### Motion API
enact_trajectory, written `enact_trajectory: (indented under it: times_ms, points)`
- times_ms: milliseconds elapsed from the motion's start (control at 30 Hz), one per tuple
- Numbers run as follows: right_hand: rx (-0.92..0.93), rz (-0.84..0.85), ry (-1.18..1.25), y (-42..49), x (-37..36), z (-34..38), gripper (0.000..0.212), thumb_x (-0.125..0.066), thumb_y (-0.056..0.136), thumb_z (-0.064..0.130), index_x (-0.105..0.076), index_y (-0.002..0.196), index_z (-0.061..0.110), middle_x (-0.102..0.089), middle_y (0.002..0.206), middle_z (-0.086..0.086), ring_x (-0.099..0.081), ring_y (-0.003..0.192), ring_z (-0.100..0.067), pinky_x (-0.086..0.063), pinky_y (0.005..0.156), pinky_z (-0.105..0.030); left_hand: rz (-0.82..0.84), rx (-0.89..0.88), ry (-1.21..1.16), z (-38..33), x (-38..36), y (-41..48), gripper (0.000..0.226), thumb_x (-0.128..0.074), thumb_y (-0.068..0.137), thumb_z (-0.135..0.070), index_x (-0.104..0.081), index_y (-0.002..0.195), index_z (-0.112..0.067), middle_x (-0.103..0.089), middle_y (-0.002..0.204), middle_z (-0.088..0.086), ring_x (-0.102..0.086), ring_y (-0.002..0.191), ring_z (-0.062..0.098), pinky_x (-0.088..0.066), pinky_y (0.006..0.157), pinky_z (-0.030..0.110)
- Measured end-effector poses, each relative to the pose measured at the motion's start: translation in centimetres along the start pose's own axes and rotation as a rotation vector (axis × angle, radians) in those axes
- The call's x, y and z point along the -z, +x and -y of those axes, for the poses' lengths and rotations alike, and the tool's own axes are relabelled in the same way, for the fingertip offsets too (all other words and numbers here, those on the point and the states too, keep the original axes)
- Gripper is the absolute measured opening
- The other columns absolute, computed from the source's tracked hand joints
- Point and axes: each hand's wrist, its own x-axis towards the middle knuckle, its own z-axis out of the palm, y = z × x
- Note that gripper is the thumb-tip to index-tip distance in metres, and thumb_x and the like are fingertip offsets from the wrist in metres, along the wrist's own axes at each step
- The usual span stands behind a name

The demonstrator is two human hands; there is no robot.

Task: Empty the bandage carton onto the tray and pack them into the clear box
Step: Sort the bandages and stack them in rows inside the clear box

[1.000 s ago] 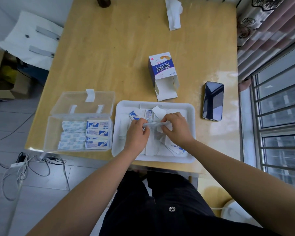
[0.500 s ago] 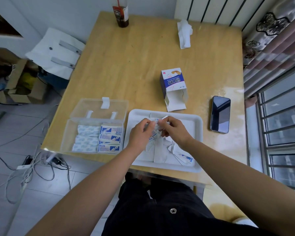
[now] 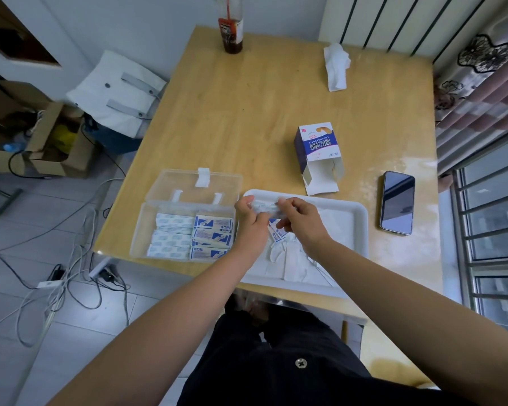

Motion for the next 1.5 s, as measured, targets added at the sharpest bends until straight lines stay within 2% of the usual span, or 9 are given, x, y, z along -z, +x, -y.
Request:
enact_trajectory:
  times_ms: [100, 167, 533, 667, 867, 933, 1200, 1300, 1500]
  points:
    - [-0.007, 0.089, -0.005, -0.3, -0.4, 0.1, 0.022, -0.06, 0.094, 0.023, -0.064, 0.088, 0.002, -0.062, 0.072, -0.005, -0.056, 0.058, -0.013, -0.042, 0.056, -0.023, 0.038, 0.012, 0.097, -0.1, 1.0, -0.2, 0.023, -0.027, 0.099, -0.002, -0.032, 0.118, -0.014, -0.054, 0.117, 0.022, -0.058, 0.076, 0.01, -0.045, 0.06, 0.008]
    - [0.01, 0.11, -0.035, -0.4, -0.7, 0.1, 0.016, -0.062, 0.092, 0.019, -0.065, 0.088, 0.005, -0.059, 0.069, -0.002, -0.056, 0.058, -0.011, -0.043, 0.055, -0.021, 0.037, -0.01, 0.145, -0.1, 1.5, -0.1, 0.016, -0.026, 0.1, -0.004, -0.029, 0.113, -0.014, -0.053, 0.106, 0.018, -0.054, 0.068, 0.01, -0.045, 0.059, 0.015]
    - [0.133, 0.009, -0.072, -0.2, -2.1, 0.7, 0.02, -0.06, 0.094, 0.017, -0.066, 0.096, -0.002, -0.056, 0.065, -0.008, -0.054, 0.05, -0.008, -0.043, 0.054, -0.019, -0.199, -0.236, 0.353, -0.2, 4.3, 0.4, 0.008, -0.053, 0.094, -0.013, -0.056, 0.088, -0.017, -0.067, 0.075, 0.003, -0.068, 0.067, 0.018, -0.057, 0.067, 0.042]
    - [0.172, 0.042, -0.11, -0.3, -3.2, 1.2, 0.017, -0.052, 0.097, 0.012, -0.064, 0.106, 0.005, -0.065, 0.075, -0.008, -0.061, 0.059, -0.013, -0.047, 0.059, -0.02, -0.23, -0.284, 0.336, -1.0, 6.5, 0.2, 0.014, -0.056, 0.092, -0.009, -0.062, 0.086, -0.021, -0.067, 0.066, 0.0, -0.066, 0.059, 0.014, -0.057, 0.067, 0.038]
    - [0.178, 0.084, -0.309, -0.1, -5.2, 1.6, 0.004, -0.061, 0.091, 0.015, -0.061, 0.088, 0.014, -0.072, 0.081, -0.007, -0.064, 0.066, -0.015, -0.049, 0.057, -0.024, -0.236, -0.216, 0.351, -0.7, 10.4, 0.6, 0.016, -0.055, 0.093, -0.006, -0.065, 0.099, -0.017, -0.064, 0.068, -0.003, -0.062, 0.05, 0.001, -0.058, 0.067, 0.034]
    - [0.183, 0.12, -0.356, 0.1, -6.5, 1.7, 0.005, -0.067, 0.088, 0.016, -0.066, 0.085, 0.013, -0.068, 0.078, -0.003, -0.059, 0.066, -0.014, -0.052, 0.064, -0.032, -0.242, -0.218, 0.349, -0.7, 11.7, 0.5, 0.019, -0.057, 0.092, -0.006, -0.069, 0.104, -0.015, -0.064, 0.066, -0.005, -0.064, 0.055, 0.008, -0.057, 0.068, 0.031]
    - [0.02, 0.26, -0.299, 0.1, -14.0, 2.6, 0.008, -0.073, 0.081, 0.003, -0.067, 0.085, 0.007, -0.067, 0.074, -0.006, -0.067, 0.066, -0.019, -0.056, 0.058, -0.024, -0.425, -0.15, 0.348, 0.5, 18.9, 0.2, 0.019, -0.065, 0.087, -0.009, -0.074, 0.104, -0.012, -0.07, 0.071, 0.001, -0.068, 0.065, 0.02, -0.059, 0.074, 0.038]
    - [0.008, 0.214, -0.322, 0.0, -14.8, 2.6, 0.011, -0.074, 0.08, 0.0, -0.067, 0.088, 0.002, -0.063, 0.067, -0.005, -0.066, 0.06, -0.024, -0.06, 0.068, -0.037, -0.485, -0.108, 0.435, 0.6, 19.6, 0.4, 0.016, -0.069, 0.085, -0.017, -0.072, 0.101, -0.014, -0.072, 0.085, -0.002, -0.067, 0.072, 0.015, -0.056, 0.076, 0.03]
    - [0.028, 0.139, -0.406, 0.5, -17.6, 1.5, 0.014, -0.072, 0.079, -0.004, -0.067, 0.088, 0.006, -0.056, 0.065, -0.001, -0.066, 0.056, -0.023, -0.06, 0.065, -0.035, -0.514, 0.031, 0.523, 1.0, 22.4, 0.7, 0.015, -0.068, 0.085, -0.018, -0.065, 0.1, -0.014, -0.066, 0.089, 0.001, -0.062, 0.08, 0.019, -0.046, 0.072, 0.028]
